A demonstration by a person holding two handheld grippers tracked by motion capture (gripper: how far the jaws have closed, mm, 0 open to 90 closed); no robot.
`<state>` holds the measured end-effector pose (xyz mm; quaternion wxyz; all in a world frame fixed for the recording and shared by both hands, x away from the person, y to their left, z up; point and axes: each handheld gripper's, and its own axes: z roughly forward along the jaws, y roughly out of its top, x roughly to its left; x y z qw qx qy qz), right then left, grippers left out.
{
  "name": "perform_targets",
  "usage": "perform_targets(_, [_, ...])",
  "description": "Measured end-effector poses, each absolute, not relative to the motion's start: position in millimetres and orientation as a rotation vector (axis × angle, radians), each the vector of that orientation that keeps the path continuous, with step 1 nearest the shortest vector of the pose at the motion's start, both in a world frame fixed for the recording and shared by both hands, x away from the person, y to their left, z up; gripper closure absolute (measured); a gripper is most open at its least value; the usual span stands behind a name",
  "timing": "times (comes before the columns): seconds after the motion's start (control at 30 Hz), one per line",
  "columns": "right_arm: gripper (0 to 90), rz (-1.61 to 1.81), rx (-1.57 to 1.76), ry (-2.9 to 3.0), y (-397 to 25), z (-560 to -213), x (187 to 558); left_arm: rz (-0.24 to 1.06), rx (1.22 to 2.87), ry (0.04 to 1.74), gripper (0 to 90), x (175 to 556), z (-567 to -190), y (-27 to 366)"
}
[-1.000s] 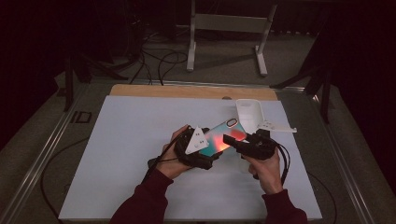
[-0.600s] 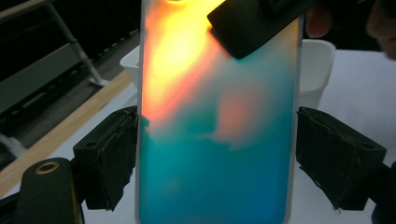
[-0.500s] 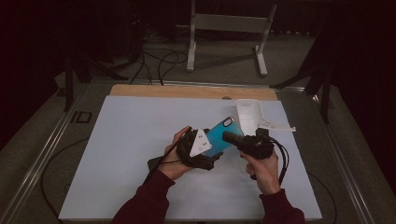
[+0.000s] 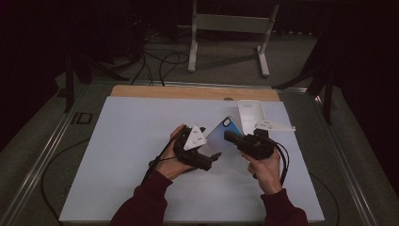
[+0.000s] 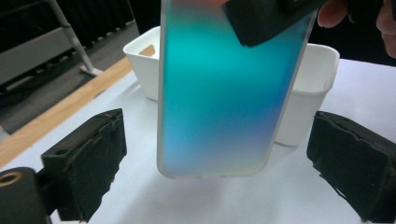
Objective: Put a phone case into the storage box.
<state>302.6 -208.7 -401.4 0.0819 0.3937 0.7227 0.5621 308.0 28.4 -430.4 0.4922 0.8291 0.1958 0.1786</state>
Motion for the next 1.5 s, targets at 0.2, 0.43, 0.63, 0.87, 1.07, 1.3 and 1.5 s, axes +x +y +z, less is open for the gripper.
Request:
perform_targets(0.2, [86.7,1.667,1.131,2.178,-210,-396,302,0.374,2.02,0.491,1.3,311,-433,33])
perform_targets(0.43, [86.7,1.643,1.04,2.215,-210,-390,298,0.34,2.039,0.508,0.1,312,-436,34])
perform_targets(0.63, [86.7,1.61,0.944,2.254,-210,-389,297,0.295,2.041,0.492,0.1,312,-437,35])
perform_targets(0.87, [86.8,1.602,0.821,2.326,-202,-387,292,0.25,2.036,0.466,1.8,313,-438,34])
perform_targets(1.07, [86.8,1.649,0.75,2.397,-196,-388,291,0.2,2.02,0.422,10.1,313,-437,37])
perform_targets(1.3, [86.8,1.686,0.732,2.405,-196,-390,292,0.164,2.016,0.377,30.8,310,-436,37])
perform_targets(1.5, [86.2,1.691,0.73,2.401,-203,-390,293,0.147,2.034,0.34,46.3,309,-439,38])
